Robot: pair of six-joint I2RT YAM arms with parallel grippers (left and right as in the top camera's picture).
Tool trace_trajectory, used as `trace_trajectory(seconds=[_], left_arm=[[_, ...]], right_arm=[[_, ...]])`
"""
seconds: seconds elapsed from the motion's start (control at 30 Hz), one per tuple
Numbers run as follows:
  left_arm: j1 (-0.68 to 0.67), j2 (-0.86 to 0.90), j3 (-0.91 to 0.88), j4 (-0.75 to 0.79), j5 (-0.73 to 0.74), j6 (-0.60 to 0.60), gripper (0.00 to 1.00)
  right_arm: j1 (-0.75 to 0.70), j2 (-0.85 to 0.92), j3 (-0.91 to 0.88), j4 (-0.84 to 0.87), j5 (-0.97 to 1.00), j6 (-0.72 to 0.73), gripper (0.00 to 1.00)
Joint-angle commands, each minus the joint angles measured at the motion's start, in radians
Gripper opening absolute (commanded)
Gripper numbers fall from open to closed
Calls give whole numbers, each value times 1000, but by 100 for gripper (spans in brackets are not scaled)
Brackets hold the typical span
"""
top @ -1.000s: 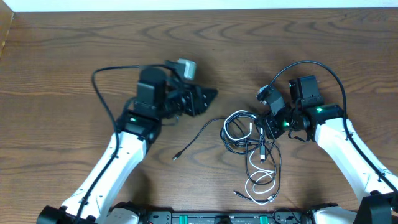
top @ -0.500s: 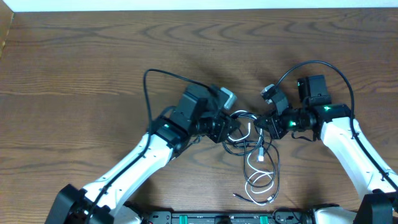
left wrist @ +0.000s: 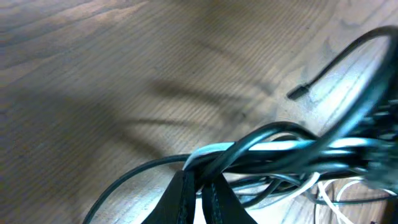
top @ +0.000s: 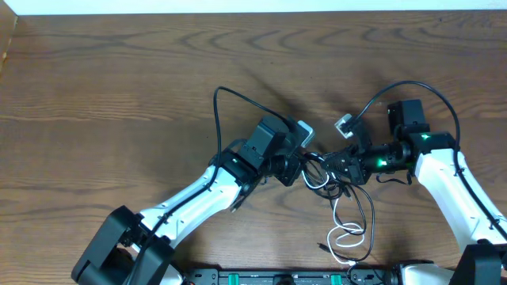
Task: Untangle cables
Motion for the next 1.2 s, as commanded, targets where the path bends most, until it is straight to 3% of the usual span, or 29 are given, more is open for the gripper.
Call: trace_trajectory(seconds=[0.0, 0.3, 0.5, 0.7, 0.9, 1.17], left_arm=[[3, 34, -1, 0, -58, 6, 8], [3, 83, -1, 14, -58, 6, 8], [4, 96, -2, 18, -85, 0, 8], [4, 96, -2, 17, -135, -2, 8], [4, 97, -2, -9, -135, -2, 8], [4, 100, -4, -41, -135, -6, 8]], right_arm=[[-31, -19, 1, -10, -264, -37, 1], [-89, -19, 1, -12, -583, 47, 1], [-107, -19, 1, 14, -596, 119, 1], [-180, -19, 1, 241, -595, 297, 1], [-279, -19, 2, 782, -595, 742, 1], [-462, -19, 8, 2055, -511, 1547, 1]])
